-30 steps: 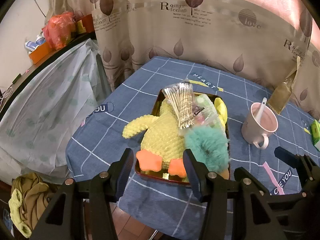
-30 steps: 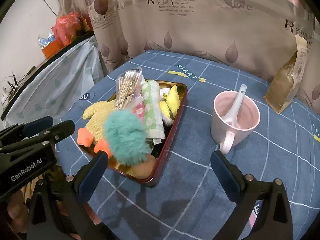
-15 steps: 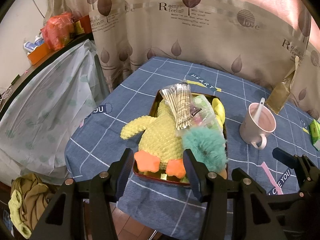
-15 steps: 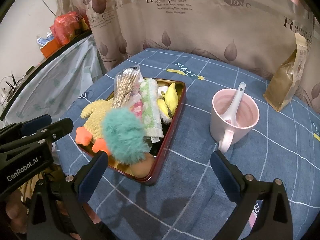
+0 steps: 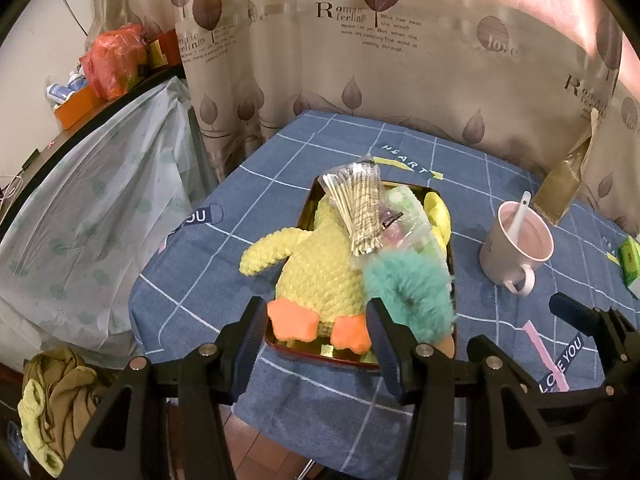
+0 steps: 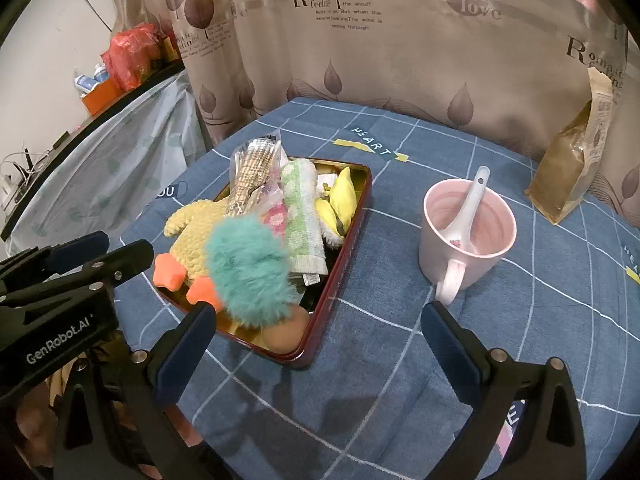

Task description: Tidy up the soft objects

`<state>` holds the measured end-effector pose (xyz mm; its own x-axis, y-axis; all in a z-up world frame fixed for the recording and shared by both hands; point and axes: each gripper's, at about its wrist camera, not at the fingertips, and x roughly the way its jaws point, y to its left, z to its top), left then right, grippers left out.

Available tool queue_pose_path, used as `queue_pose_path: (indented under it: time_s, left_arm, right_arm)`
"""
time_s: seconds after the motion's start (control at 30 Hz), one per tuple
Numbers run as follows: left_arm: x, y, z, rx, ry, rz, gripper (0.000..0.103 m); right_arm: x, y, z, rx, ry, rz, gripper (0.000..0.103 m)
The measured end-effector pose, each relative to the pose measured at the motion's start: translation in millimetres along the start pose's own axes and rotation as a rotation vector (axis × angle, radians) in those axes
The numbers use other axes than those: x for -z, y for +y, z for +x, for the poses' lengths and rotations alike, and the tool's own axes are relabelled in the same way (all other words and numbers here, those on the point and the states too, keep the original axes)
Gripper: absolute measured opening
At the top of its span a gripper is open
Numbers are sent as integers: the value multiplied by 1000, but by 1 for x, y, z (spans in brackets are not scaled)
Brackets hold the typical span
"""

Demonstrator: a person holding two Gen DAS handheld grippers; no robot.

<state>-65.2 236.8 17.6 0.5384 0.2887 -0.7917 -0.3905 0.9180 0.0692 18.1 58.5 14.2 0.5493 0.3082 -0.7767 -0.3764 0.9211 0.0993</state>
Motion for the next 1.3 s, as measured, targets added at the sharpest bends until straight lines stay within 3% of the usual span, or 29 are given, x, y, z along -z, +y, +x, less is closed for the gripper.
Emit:
queue_pose_path:
  time_s: [1.3]
  left_arm:
    - [4,-5,10,-4,14,20,53]
  right_arm:
    - [6,2,0,1,16,-9,101]
